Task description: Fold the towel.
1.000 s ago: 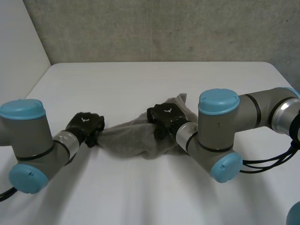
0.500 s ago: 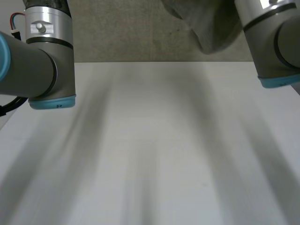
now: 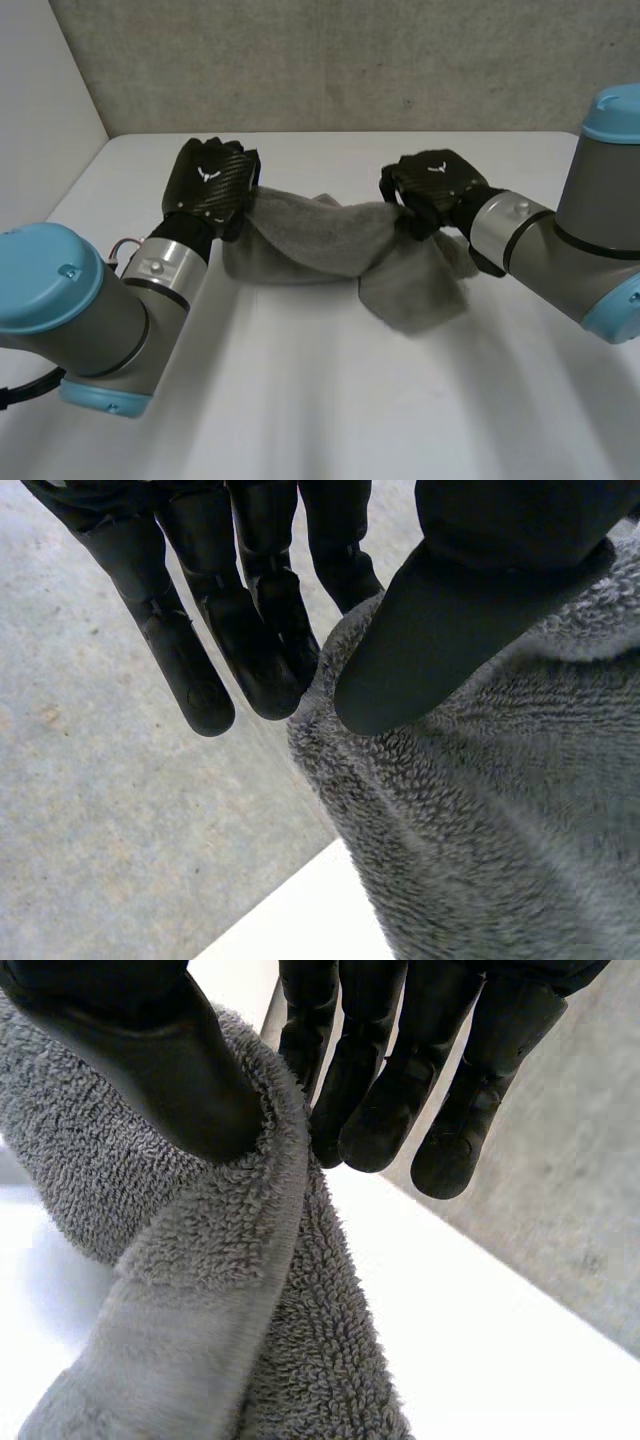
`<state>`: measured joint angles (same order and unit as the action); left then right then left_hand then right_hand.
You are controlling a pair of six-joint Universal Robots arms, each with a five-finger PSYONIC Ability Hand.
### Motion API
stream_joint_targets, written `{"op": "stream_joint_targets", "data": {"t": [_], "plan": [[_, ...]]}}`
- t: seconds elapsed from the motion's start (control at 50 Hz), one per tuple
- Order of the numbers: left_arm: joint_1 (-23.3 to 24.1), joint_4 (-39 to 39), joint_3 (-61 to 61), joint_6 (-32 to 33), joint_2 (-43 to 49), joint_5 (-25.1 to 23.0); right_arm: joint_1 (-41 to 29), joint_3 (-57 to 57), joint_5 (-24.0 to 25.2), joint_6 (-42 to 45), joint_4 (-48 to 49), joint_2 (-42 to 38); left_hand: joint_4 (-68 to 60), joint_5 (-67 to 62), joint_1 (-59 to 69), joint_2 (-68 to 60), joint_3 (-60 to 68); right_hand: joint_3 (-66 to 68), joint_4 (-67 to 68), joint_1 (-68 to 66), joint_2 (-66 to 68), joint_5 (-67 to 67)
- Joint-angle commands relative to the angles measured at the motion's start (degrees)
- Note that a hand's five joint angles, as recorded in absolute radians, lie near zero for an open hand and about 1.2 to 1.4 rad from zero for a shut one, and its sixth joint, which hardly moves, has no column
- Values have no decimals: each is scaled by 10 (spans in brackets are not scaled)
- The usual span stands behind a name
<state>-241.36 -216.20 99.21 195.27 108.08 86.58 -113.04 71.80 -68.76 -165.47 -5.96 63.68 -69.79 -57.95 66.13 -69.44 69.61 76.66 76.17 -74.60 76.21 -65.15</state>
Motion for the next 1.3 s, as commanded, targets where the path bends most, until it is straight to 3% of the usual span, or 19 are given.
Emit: {"op": "stream_joint_targets", "data": {"t": [0.02,0.24,0.36,0.44,0.62,0.7,0.76,0.8,0.82,0.86,0.88,0.9,0.92,0.96,1.04,1.08,1.16,1.3], "plan": [[-4,71,-11,27,-47,20,12,-18,0,39,-112,16,-102,-120,139,-106,104,33,38,-54,38,-49],[-8,75,-9,5,-206,51,48,-37,1,70,-163,164,-102,-120,139,-106,104,33,38,-54,38,-49],[-4,80,-11,-12,-214,45,54,-38,16,70,-174,212,-102,-120,139,-106,104,33,38,-54,38,-49],[-2,82,-13,-11,-172,41,58,-42,36,73,-194,197,-102,-120,139,-106,104,33,38,-54,38,-49],[-2,84,-76,3,-17,40,49,-100,47,75,-200,34,-102,-120,139,-106,104,33,38,-54,38,-49],[-4,86,-155,20,55,40,45,-164,47,74,-194,-52,-102,-120,139,-106,104,33,38,-54,38,-49],[-7,86,-229,31,90,45,46,-198,41,72,-182,-71,-102,-120,139,-106,104,33,38,-54,38,-49],[-8,82,-261,34,97,47,42,-241,-1,68,-84,-78,-102,-120,139,-106,104,33,38,-54,38,-49],[-6,72,-283,30,99,46,42,-241,-1,68,-84,-78,-102,-120,139,-106,104,33,38,-54,38,-49],[-6,55,-300,28,96,47,43,-207,-53,62,76,-39,-102,-120,139,-106,104,33,38,-54,38,-49],[-2,26,-306,27,86,54,43,-207,-53,62,77,-39,-102,-120,139,-106,104,33,38,-54,38,-49],[-2,25,-307,27,86,54,44,-173,-71,54,146,10,-102,-120,139,-106,104,33,38,-54,38,-49],[1,-9,-303,27,61,66,44,-172,-71,54,147,10,-102,-120,139,-106,104,33,38,-54,38,-49],[4,-38,-292,27,38,78,47,-107,-74,39,215,103,-102,-120,139,-106,104,33,38,-54,38,-49],[8,-85,-219,28,-17,88,52,-83,-50,28,184,108,-102,-120,139,-106,104,33,38,-54,38,-49],[9,-85,-196,28,-22,87,52,-68,-10,25,119,95,-102,-120,139,-106,104,33,38,-54,38,-49],[11,-67,-144,33,-18,84,52,-46,14,34,59,77,-102,-120,139,-106,104,33,38,-54,38,-49],[12,-15,-29,37,36,45,53,19,15,76,38,33,-102,-120,139,-106,104,33,38,-54,38,-49]]}}
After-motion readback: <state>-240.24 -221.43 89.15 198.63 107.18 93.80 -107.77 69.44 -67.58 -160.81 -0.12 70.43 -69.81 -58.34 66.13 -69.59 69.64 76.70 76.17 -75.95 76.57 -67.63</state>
